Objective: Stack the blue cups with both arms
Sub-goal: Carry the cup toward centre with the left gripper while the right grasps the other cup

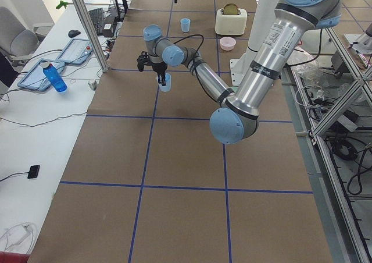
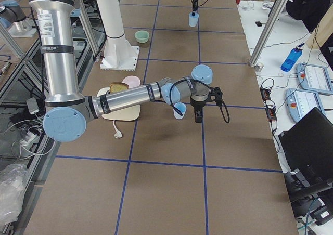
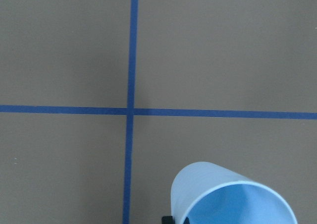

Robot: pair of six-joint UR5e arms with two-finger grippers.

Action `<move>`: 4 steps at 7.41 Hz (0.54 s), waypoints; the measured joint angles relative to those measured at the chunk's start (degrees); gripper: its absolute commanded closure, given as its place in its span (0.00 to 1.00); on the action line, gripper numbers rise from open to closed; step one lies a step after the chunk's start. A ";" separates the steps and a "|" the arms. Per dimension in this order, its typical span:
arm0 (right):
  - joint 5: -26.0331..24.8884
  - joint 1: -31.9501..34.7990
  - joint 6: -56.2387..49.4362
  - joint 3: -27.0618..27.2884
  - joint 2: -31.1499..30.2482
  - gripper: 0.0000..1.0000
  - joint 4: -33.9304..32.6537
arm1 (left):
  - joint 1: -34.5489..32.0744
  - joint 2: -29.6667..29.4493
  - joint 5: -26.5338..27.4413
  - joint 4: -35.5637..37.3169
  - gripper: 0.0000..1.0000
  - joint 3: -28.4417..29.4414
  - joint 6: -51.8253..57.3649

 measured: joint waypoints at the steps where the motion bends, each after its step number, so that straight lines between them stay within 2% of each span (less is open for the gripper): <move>1: -0.58 -2.19 2.56 0.13 -0.10 0.00 1.37 | 1.82 -1.65 0.61 0.05 1.00 0.39 -2.64; 4: -2.68 -6.15 4.49 0.67 -3.64 0.00 5.83 | 6.63 -6.15 3.31 -0.14 1.00 1.99 -9.13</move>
